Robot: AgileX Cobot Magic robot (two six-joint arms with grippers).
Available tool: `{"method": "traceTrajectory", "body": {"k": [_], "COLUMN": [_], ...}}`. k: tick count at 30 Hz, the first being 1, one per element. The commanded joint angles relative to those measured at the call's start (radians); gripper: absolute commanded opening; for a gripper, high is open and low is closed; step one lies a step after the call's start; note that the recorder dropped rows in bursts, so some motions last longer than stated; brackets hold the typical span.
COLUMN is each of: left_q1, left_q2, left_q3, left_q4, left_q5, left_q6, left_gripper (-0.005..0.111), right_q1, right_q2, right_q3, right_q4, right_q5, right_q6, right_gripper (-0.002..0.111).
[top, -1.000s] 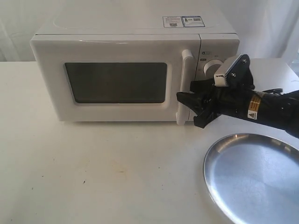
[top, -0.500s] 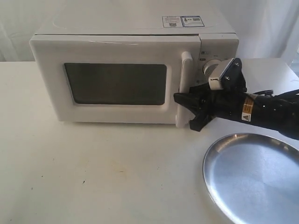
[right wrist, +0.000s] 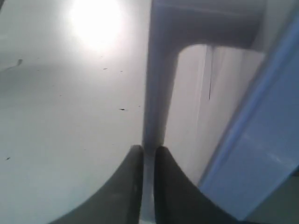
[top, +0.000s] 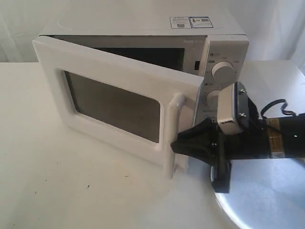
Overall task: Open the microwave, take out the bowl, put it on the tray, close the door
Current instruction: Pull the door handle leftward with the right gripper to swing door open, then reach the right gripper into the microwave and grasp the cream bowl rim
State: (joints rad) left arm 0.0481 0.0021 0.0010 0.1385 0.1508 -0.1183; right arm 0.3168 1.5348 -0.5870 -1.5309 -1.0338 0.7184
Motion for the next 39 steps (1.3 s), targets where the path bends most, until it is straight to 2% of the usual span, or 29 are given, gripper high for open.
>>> {"method": "traceTrajectory", "body": {"k": [1,4,6,8,10,11,12,13,15,17,22,26,30,34,36,38,39], "left_q1": [-0.001,-0.001,-0.001,-0.001,-0.001,-0.001,-0.001,-0.001,-0.001,-0.001,-0.001,-0.001,-0.001,-0.001,-0.001,-0.001,-0.001], "left_q2": [-0.002,-0.002,-0.002,-0.002,-0.002,-0.002,-0.002,-0.002,-0.002,-0.002,-0.002,-0.002,-0.002,-0.002,-0.002,-0.002,-0.002], "left_q3": [-0.001,-0.001,-0.001,-0.001,-0.001,-0.001,-0.001,-0.001,-0.001,-0.001,-0.001,-0.001,-0.001,-0.001,-0.001,-0.001,-0.001], "left_q4": [-0.004,-0.004,-0.004,-0.004,-0.004,-0.004,-0.004,-0.004,-0.004,-0.004,-0.004,-0.004,-0.004,-0.004,-0.004,-0.004,-0.004], "left_q5": [-0.002,-0.002,-0.002,-0.002,-0.002,-0.002,-0.002,-0.002,-0.002,-0.002,-0.002,-0.002,-0.002,-0.002,-0.002,-0.002,-0.002], "left_q6": [-0.006,-0.006,-0.006,-0.006,-0.006,-0.006,-0.006,-0.006,-0.006,-0.006,-0.006,-0.006,-0.006,-0.006,-0.006,-0.006,-0.006], "left_gripper": [0.000,0.000,0.000,0.000,0.000,0.000,0.000,0.000,0.000,0.000,0.000,0.000,0.000,0.000,0.000,0.000,0.000], "right_q1": [-0.019,-0.019,-0.019,-0.019,-0.019,-0.017,-0.017,-0.006,0.025,0.070,0.224,0.338,0.370,0.370,0.370,0.370,0.370], "right_q2": [-0.108,-0.135,-0.154,-0.177,-0.181,-0.176,-0.165,-0.130,-0.057,0.027,0.208,0.268,0.283,0.285,0.292,0.302,0.307], "right_q3": [0.029,0.029,0.029,0.029,0.029,0.029,0.029,0.029,0.017,-0.041,-0.204,-0.319,-0.365,-0.410,-0.430,-0.445,-0.452], "right_q4": [-0.090,-0.090,-0.090,-0.097,-0.062,0.051,0.150,0.374,0.608,0.612,0.578,0.578,0.611,0.764,0.779,0.763,0.763], "right_q5": [-0.106,-0.144,-0.151,-0.112,-0.030,0.071,0.121,0.175,0.130,0.108,0.193,0.467,0.525,0.630,0.654,0.652,0.644], "right_q6": [0.101,0.123,0.126,0.129,0.122,0.100,0.071,-0.026,-0.133,-0.143,-0.247,-0.243,-0.342,-0.520,-0.605,-0.637,-0.670], "right_gripper": [0.018,0.039,0.044,0.034,0.012,0.000,0.000,0.000,0.000,0.000,0.000,0.000,0.000,0.000,0.004,0.016,0.026]}}
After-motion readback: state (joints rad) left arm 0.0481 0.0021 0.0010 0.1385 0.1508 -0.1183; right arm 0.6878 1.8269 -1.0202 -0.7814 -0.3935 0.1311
